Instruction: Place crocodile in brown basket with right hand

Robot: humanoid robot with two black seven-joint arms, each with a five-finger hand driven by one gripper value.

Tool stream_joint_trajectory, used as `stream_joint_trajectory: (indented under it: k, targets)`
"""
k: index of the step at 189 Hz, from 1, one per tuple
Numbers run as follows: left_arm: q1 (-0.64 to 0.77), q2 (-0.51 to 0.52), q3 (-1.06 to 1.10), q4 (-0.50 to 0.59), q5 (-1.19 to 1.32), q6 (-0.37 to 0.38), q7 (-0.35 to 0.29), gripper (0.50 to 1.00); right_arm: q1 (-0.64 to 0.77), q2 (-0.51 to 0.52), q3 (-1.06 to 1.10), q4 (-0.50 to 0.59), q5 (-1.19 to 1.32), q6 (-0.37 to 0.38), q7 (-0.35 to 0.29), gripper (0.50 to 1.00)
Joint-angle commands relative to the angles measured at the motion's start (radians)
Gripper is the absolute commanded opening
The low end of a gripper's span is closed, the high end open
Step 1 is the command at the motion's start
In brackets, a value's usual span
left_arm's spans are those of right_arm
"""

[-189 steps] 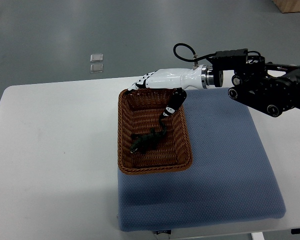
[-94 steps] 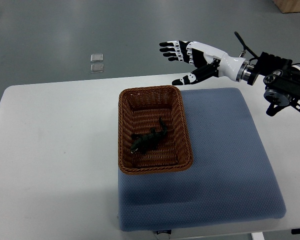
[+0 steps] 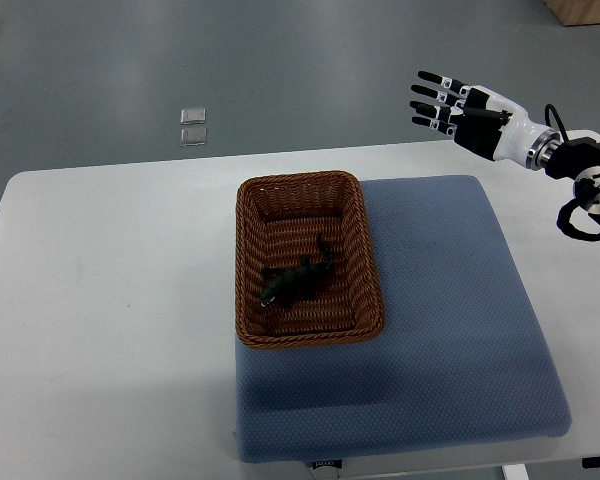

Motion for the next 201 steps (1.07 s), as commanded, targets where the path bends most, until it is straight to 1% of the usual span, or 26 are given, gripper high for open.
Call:
stream_joint_trajectory:
  k: [1,25,33,41,86,110,148,201]
  targets:
    - [0.000,0.000,0.000,0.000,0.000,0.000,0.000,1.000,-0.011,0.001,0.000,-0.006,0.046,0.003,-0.057,0.926]
    - [0.000,0.000,0.000,0.000,0.000,0.000,0.000,1.000,-0.017,0.001,0.000,-0.009,0.087,0.002,-0.173,0.928]
    - [0.000,0.000,0.000,0.000,0.000,0.000,0.000,1.000,-0.020,0.001,0.000,-0.009,0.102,0.002,-0.199,0.928]
    - [-0.001,0.000,0.000,0.000,0.000,0.000,0.000,1.000,-0.022,0.001,0.000,-0.009,0.118,0.003,-0.211,0.928]
    - [0.000,0.000,0.000,0.000,0.000,0.000,0.000,1.000,-0.026,0.003,-0.005,-0.009,0.122,0.006,-0.215,0.928]
    - [0.000,0.000,0.000,0.000,0.000,0.000,0.000,1.000,-0.029,0.003,-0.006,-0.009,0.124,0.038,-0.215,0.928]
    - [0.000,0.000,0.000,0.000,0.000,0.000,0.000,1.000,-0.032,0.004,-0.008,-0.010,0.113,0.011,-0.199,0.930]
    - [0.000,0.000,0.000,0.000,0.000,0.000,0.000,1.000,-0.038,0.007,-0.014,-0.010,0.070,0.029,-0.201,0.930]
